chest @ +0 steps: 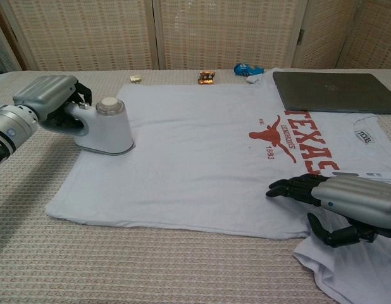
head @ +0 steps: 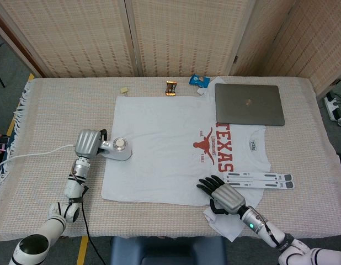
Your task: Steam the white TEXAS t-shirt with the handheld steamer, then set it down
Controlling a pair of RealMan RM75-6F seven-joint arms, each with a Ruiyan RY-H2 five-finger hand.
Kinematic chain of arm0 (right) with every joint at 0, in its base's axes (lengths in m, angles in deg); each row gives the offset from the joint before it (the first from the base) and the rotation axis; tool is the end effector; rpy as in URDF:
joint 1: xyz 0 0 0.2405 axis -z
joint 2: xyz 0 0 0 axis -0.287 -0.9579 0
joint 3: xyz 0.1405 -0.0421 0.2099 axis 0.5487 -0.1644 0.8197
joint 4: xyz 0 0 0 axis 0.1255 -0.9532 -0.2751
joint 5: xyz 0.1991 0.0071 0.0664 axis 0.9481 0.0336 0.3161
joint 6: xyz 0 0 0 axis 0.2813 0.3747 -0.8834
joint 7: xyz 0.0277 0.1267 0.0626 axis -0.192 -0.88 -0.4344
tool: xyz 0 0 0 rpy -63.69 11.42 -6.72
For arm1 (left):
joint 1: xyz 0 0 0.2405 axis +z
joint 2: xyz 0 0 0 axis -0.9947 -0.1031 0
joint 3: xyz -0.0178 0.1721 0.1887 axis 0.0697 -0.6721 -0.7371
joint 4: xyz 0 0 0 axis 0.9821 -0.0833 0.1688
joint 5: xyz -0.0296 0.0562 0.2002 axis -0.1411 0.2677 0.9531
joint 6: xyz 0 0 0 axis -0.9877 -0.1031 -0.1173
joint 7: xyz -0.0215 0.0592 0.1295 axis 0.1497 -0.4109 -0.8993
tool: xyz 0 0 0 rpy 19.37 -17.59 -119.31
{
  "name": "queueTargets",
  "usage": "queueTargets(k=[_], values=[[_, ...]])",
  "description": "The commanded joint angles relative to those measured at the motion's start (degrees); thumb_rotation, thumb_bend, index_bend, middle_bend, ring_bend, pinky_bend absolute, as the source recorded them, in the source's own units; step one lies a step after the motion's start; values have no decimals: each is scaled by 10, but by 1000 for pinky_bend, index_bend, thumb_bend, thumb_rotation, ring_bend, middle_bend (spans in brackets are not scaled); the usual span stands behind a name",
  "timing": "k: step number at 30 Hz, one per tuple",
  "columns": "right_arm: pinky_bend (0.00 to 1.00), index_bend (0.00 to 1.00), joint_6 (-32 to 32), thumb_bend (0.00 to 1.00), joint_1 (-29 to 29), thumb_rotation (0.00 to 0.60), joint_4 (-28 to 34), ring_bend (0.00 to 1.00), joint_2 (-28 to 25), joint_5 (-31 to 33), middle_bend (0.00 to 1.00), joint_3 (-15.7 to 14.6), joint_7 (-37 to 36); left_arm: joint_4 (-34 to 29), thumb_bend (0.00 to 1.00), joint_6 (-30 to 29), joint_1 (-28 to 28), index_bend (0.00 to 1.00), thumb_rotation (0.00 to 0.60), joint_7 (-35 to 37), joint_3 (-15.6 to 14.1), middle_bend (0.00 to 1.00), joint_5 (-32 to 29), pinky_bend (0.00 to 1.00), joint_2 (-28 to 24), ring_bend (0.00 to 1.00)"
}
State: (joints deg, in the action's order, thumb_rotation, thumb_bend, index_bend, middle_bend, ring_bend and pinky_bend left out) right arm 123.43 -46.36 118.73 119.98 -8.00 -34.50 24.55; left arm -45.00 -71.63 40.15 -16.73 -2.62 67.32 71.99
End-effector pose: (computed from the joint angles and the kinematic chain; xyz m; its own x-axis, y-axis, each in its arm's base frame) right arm -0.2425 -0.2373 -0.0335 0.5509 -0.4507 0.7024 -0.7912 -0.5498 0.2677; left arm -0.2404 0.4198 -0.0091 0.4572 -0.0818 0.8856 0.8652 -0.1895 -0.4642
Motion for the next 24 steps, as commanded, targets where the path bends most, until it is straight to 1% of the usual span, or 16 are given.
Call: queueTargets(k=[1, 4, 7, 12, 16, 20, 24], values=[[0, 0, 1, 844, -1, 248, -1, 0, 0, 0, 0, -1, -2, -7, 413, -20, 8, 916, 600, 18, 8, 1000, -6, 765, -16, 917], [0, 0, 2, 844, -2, 247, -2, 0, 1, -2, 0, -3, -4, -35, 409, -39, 8, 915, 600, 37, 16, 1000, -9, 765, -28, 918], [0, 0, 3, 846, -3, 247, -2, 0, 1, -2, 0, -4, -5, -78, 408, -62, 3, 914, 600, 40, 19, 1000, -5, 765, -36, 916], [0, 0, 4, 844, -3, 247, -2, 0, 0, 2, 0, -5, -3, -154, 405, -96, -11, 914, 600, 2, 6, 1000, 23, 765, -32, 913], [0, 0, 2, 844, -4, 247, -2, 0, 0, 6, 0, -5, -3, -187, 405, -99, -26, 913, 600, -33, -5, 1000, 41, 765, -15, 913], [0, 0, 0, 844, -5, 246, -3, 0, 1, 8, 0, -6, -3, -184, 405, -81, -46, 914, 600, -67, -7, 1000, 46, 765, 9, 913], [0, 0, 0, 845, -5, 250, -3, 0, 2, 10, 0, -7, -3, -150, 407, -40, -74, 914, 600, -90, 9, 1000, 30, 765, 33, 913]])
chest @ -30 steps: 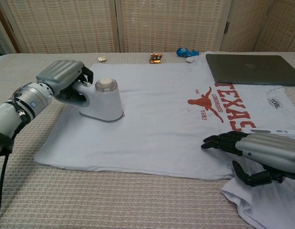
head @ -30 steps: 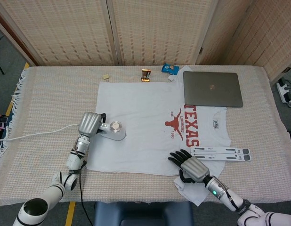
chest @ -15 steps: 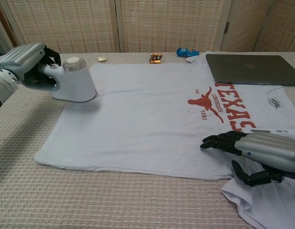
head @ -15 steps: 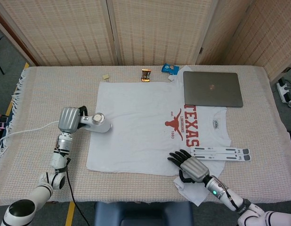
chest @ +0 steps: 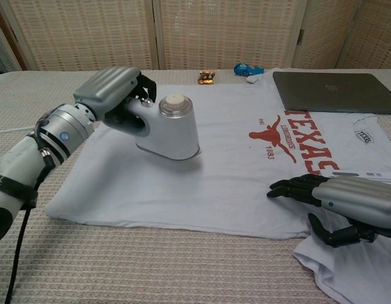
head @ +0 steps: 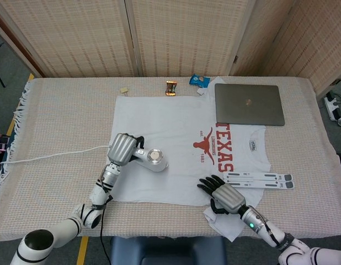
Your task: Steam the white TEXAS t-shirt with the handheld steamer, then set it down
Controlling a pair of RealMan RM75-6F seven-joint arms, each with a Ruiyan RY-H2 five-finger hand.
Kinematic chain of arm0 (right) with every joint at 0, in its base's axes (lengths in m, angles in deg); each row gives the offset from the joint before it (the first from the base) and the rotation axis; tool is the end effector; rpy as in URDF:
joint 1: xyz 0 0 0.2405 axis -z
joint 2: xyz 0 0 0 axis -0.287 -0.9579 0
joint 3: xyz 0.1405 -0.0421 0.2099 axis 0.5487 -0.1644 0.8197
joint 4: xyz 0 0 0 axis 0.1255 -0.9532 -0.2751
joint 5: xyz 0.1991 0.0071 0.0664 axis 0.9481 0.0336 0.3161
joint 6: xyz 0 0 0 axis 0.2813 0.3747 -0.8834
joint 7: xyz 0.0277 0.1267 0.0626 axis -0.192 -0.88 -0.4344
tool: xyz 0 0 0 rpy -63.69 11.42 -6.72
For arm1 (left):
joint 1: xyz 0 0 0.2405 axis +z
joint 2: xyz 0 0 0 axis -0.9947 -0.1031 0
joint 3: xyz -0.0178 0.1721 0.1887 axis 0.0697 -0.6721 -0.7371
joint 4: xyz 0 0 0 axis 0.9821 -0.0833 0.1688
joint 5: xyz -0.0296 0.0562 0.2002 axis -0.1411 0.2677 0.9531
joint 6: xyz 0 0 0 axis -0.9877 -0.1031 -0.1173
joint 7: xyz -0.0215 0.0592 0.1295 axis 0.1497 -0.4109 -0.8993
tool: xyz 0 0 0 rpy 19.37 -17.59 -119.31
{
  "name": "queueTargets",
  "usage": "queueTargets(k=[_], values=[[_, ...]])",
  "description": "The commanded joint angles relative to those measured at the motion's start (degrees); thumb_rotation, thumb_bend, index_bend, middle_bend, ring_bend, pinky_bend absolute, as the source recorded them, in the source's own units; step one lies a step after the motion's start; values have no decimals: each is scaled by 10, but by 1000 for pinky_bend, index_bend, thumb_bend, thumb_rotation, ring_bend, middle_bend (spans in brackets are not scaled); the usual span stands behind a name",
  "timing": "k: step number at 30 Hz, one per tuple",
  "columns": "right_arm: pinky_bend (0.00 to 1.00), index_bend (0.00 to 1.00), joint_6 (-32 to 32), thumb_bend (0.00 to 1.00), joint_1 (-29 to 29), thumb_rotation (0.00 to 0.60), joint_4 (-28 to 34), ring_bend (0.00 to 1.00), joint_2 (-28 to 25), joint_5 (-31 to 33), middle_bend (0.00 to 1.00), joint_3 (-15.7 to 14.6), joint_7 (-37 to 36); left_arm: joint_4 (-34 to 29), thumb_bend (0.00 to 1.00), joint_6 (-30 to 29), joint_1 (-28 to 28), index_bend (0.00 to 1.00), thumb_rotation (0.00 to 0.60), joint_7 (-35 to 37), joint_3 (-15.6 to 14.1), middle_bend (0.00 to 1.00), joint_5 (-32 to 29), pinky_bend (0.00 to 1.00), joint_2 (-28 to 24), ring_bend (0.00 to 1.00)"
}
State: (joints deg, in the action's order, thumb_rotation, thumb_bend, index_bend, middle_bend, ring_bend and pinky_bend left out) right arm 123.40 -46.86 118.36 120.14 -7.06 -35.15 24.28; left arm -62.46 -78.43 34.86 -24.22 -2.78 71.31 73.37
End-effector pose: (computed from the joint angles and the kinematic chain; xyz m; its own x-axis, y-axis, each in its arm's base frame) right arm -0.2447 -0.2381 -0.0345 0.5496 -0.4600 0.6974 -0.7956 -0.5428 0.2690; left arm -0.1299 0.3939 -0.0645 0.3245 -0.0930 0.9413 0.8203 -0.4679 -0.3290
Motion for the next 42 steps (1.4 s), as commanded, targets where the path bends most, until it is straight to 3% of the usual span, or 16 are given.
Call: queueTargets(k=[1, 9, 23, 33, 42], values=[[0, 0, 1, 845, 1, 250, 0, 0, 0, 1, 0, 0, -1, 39, 408, 38, -28, 914, 600, -18, 16, 1000, -16, 765, 25, 913], [0, 0, -2, 844, -1, 246, -1, 0, 0, 7, 0, 0, 0, 116, 411, 74, -46, 914, 600, -10, 34, 1000, -39, 765, 52, 913], [0, 0, -4, 844, -3, 252, 2, 0, 1, 12, 0, 1, 8, 143, 409, 31, 8, 915, 600, 74, -29, 1000, 6, 765, 56, 912], [0, 0, 0, 845, 0, 249, 9, 0, -3, 14, 0, 0, 14, 111, 405, -25, 47, 913, 600, 82, -76, 1000, 49, 765, 32, 911], [0, 0, 4, 845, 1, 248, 10, 0, -4, 13, 0, -1, 12, 34, 403, -59, 74, 912, 600, 47, -116, 1000, 88, 765, -25, 909]])
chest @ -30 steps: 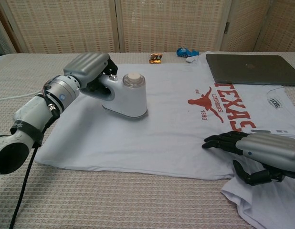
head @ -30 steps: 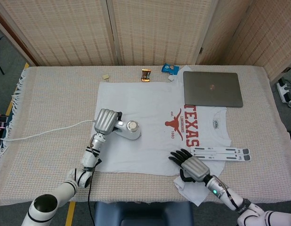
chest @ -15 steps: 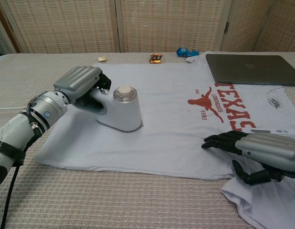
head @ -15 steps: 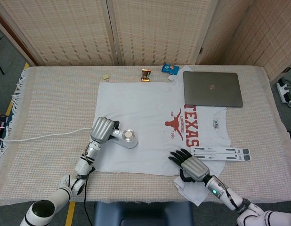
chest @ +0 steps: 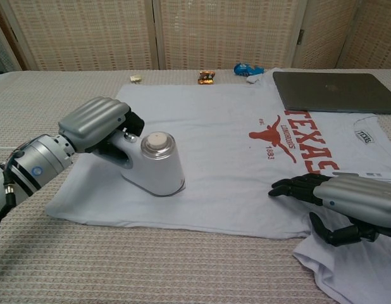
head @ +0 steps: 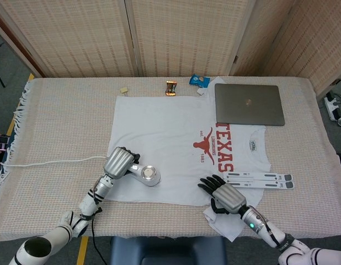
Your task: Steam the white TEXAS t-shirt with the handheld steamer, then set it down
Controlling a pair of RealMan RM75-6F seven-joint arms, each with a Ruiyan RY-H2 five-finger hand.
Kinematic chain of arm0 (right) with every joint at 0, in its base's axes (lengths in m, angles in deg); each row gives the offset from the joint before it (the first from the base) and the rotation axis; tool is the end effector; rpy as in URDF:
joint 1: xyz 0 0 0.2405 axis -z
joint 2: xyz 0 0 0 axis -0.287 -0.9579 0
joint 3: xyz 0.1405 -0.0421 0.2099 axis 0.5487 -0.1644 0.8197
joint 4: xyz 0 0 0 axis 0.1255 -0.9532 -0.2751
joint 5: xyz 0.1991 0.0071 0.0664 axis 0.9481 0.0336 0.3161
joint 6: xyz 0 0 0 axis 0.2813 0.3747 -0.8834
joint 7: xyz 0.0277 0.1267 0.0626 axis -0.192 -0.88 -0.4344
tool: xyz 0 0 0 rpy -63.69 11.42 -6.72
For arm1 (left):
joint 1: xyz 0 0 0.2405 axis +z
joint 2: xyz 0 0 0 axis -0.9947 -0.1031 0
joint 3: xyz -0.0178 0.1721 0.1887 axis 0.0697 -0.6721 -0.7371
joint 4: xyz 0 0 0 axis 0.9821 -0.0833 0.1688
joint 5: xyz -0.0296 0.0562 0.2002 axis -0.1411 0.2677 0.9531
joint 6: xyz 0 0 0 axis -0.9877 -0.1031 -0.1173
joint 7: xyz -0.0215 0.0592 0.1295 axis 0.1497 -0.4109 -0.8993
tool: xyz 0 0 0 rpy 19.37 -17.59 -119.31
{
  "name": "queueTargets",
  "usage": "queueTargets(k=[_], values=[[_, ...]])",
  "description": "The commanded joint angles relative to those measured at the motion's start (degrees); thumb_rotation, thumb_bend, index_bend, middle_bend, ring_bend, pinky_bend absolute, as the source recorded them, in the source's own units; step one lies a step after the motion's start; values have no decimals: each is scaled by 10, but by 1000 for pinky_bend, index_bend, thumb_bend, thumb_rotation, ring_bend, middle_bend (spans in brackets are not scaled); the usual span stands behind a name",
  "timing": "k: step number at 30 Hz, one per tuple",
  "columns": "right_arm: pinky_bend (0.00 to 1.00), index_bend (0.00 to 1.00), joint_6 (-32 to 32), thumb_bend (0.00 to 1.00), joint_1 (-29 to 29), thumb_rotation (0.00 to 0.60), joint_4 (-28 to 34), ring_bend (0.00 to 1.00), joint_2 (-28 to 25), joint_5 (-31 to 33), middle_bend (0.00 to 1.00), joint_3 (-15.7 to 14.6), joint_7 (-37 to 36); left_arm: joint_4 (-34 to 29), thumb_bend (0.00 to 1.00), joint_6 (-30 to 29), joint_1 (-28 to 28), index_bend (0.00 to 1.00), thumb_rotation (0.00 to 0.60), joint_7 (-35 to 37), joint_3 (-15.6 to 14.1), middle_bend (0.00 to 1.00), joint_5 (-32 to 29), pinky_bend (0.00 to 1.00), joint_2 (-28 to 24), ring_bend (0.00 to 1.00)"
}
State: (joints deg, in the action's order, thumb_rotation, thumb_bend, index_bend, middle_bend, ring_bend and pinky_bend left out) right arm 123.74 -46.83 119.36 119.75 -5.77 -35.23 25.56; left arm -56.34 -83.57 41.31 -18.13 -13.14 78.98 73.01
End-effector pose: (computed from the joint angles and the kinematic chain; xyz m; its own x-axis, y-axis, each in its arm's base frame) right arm -0.2440 -0.2377 -0.0324 0.5483 -0.4569 0.7004 -0.7989 -0.5337 0.2773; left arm -0.1784 0.3583 -0.0701 0.4271 -0.0663 0.9017 0.7249 -0.5710 -0.3854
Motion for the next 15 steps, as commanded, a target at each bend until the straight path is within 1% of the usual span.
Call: queueTargets(k=[1, 3, 6, 9, 11, 13, 15], values=[[0, 0, 1, 844, 1, 248, -1, 0, 0, 0, 0, 0, -2, -39, 403, -8, 12, 912, 600, -18, -15, 1000, 14, 765, -29, 908], [0, 0, 2, 845, 1, 247, -2, 0, 0, -1, 0, -1, -4, -69, 403, -8, 18, 913, 600, -23, -18, 1000, 15, 765, -48, 907], [0, 0, 2, 845, 0, 248, -5, 0, 0, -2, 0, -1, -7, -105, 403, -2, 21, 913, 600, -25, -11, 1000, 8, 765, -73, 907], [0, 0, 1, 845, -1, 248, -8, 0, 1, -2, 0, -1, -11, -132, 402, 17, 16, 912, 600, -23, 16, 1000, -18, 765, -92, 907], [0, 0, 1, 844, -1, 247, -9, 0, 2, -2, 0, -1, -12, -137, 402, 31, 11, 913, 600, -17, 36, 1000, -36, 765, -95, 906], [0, 0, 1, 845, -1, 247, -11, 0, 2, -1, 0, 0, -13, -132, 403, 49, 2, 913, 600, -14, 57, 1000, -57, 765, -93, 906], [0, 0, 1, 845, -1, 251, -11, 0, 2, -1, 0, 0, -14, -115, 404, 66, -7, 912, 600, -16, 73, 1000, -72, 765, -86, 907]])
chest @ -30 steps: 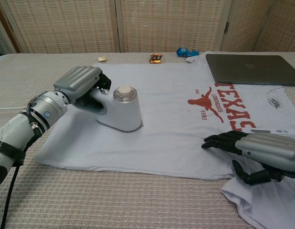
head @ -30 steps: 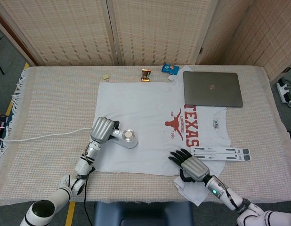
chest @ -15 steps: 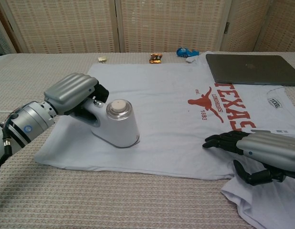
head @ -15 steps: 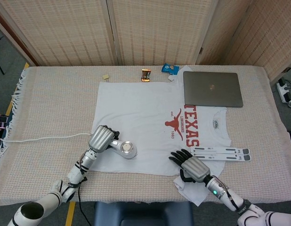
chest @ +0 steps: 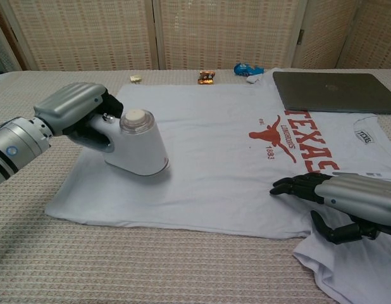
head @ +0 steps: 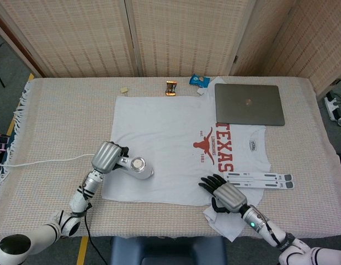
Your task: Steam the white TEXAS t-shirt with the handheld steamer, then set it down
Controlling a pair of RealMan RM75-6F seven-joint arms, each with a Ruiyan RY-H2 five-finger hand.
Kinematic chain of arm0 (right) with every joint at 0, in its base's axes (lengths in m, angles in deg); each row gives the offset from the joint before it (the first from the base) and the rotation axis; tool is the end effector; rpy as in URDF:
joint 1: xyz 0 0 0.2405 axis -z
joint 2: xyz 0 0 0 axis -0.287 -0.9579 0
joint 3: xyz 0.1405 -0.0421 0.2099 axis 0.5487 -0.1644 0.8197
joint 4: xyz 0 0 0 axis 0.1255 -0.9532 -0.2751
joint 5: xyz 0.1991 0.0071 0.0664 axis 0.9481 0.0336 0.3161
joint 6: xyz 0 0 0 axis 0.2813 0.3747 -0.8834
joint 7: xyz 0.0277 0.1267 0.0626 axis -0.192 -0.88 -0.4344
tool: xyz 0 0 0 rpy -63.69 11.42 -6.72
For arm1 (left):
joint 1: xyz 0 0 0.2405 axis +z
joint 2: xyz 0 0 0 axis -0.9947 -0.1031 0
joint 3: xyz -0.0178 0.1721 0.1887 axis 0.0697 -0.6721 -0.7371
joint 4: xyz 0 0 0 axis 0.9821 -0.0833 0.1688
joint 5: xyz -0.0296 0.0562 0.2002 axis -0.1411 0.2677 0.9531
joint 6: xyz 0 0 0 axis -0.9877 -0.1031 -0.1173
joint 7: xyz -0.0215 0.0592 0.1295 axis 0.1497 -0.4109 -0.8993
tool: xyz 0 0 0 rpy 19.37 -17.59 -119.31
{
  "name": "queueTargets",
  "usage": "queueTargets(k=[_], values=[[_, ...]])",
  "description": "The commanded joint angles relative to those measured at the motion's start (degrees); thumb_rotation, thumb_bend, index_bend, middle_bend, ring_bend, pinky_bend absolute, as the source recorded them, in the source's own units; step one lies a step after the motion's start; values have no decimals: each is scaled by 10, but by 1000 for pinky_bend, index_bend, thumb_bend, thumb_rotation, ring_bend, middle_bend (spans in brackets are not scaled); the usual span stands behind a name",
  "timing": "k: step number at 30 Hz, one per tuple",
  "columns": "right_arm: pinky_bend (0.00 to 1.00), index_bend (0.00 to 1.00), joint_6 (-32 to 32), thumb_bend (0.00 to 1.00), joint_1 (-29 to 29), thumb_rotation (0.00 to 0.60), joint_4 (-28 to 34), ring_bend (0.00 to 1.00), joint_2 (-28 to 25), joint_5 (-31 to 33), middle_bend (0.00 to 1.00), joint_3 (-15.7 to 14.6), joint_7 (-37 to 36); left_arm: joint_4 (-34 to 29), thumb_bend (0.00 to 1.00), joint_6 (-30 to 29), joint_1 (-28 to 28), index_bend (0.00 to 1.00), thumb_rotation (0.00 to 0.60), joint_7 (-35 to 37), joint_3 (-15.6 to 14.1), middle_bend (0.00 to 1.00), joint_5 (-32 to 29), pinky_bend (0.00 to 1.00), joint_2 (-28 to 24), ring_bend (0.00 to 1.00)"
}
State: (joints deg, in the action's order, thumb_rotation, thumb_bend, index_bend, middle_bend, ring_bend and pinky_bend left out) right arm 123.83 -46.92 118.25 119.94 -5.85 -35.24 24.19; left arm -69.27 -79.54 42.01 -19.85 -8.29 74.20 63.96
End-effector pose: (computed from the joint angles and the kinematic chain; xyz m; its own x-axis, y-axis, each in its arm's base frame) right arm -0.2473 -0.2405 -0.0319 0.5409 -0.4606 0.7037 -0.8054 -0.5248 0.2756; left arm -0.1890 0.3762 -0.0320 0.3610 -0.0280 0.9322 0.8213 -0.4639 -0.3320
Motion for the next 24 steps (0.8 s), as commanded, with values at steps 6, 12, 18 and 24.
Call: queueTargets(k=[6, 12, 18, 24], values=[[0, 0, -1, 844, -1, 249, 0, 0, 0, 3, 0, 2, 1, 102, 404, 84, -43, 913, 600, -7, 52, 1000, -57, 765, 44, 906], [0, 0, -4, 845, -1, 247, -1, 0, 1, 5, 0, 2, 1, 171, 407, 111, -56, 912, 600, -2, 56, 1000, -67, 765, 81, 905], [0, 0, -4, 845, -1, 249, -1, 0, 0, 7, 0, 3, 1, 205, 406, 118, -49, 913, 600, 14, 43, 1000, -60, 765, 100, 904], [0, 0, -4, 848, -1, 249, 0, 0, 0, 7, 0, 3, 2, 199, 406, 94, -33, 912, 600, 34, 20, 1000, -37, 765, 94, 905]])
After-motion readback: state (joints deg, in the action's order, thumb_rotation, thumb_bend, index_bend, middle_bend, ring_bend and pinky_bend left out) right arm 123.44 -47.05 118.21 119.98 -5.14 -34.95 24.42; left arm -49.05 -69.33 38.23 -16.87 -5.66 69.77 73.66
